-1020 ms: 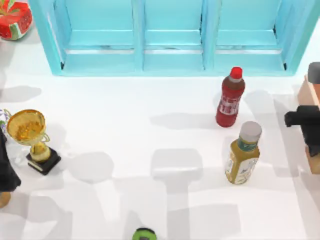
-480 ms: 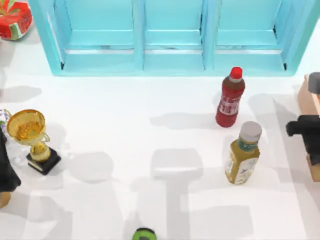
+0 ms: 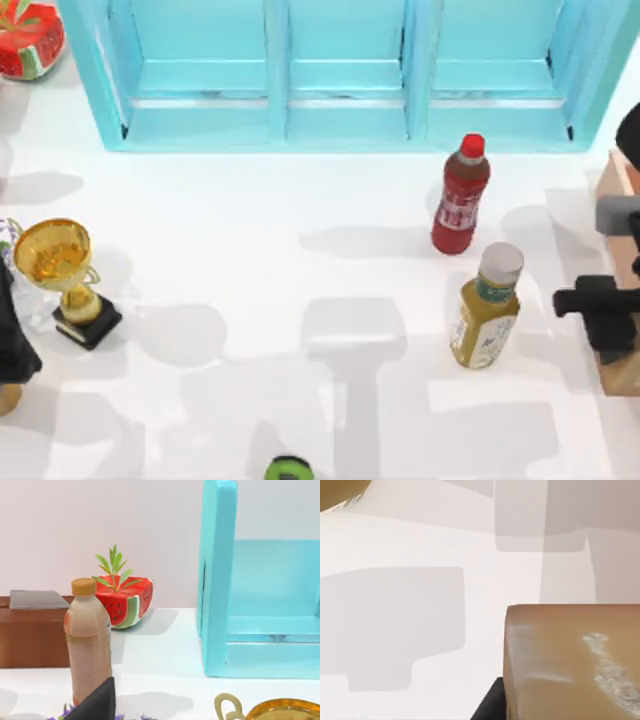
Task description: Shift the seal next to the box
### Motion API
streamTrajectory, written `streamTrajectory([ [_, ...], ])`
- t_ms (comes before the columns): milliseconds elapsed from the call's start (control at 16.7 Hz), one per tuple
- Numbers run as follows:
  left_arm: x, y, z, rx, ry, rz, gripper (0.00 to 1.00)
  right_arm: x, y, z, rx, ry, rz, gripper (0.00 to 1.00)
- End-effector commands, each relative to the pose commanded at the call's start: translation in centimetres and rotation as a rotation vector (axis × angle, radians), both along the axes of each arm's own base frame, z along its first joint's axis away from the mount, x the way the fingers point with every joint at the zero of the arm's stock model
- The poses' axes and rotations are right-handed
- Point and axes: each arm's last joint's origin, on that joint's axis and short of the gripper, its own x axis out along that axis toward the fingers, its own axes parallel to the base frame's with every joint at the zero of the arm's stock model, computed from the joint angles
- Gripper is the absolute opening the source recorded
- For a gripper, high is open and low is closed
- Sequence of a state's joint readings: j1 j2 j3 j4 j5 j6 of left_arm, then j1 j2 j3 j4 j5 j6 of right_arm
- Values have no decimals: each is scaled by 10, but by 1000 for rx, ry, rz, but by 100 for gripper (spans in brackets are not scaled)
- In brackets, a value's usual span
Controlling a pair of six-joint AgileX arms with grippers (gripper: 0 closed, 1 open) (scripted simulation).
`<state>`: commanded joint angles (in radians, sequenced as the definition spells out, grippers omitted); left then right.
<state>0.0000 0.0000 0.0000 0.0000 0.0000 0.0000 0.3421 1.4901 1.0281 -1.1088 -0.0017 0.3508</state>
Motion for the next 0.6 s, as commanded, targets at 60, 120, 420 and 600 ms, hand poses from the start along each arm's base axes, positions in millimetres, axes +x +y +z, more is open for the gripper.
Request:
streamTrajectory([
  [60,0,0,0,0,0,0,100,0,0,0,0,0,0,0],
  [120,0,0,0,0,0,0,100,0,0,0,0,0,0,0],
  [420,0,0,0,0,0,0,100,0,0,0,0,0,0,30],
  [600,0,0,0,0,0,0,100,0,0,0,0,0,0,53],
])
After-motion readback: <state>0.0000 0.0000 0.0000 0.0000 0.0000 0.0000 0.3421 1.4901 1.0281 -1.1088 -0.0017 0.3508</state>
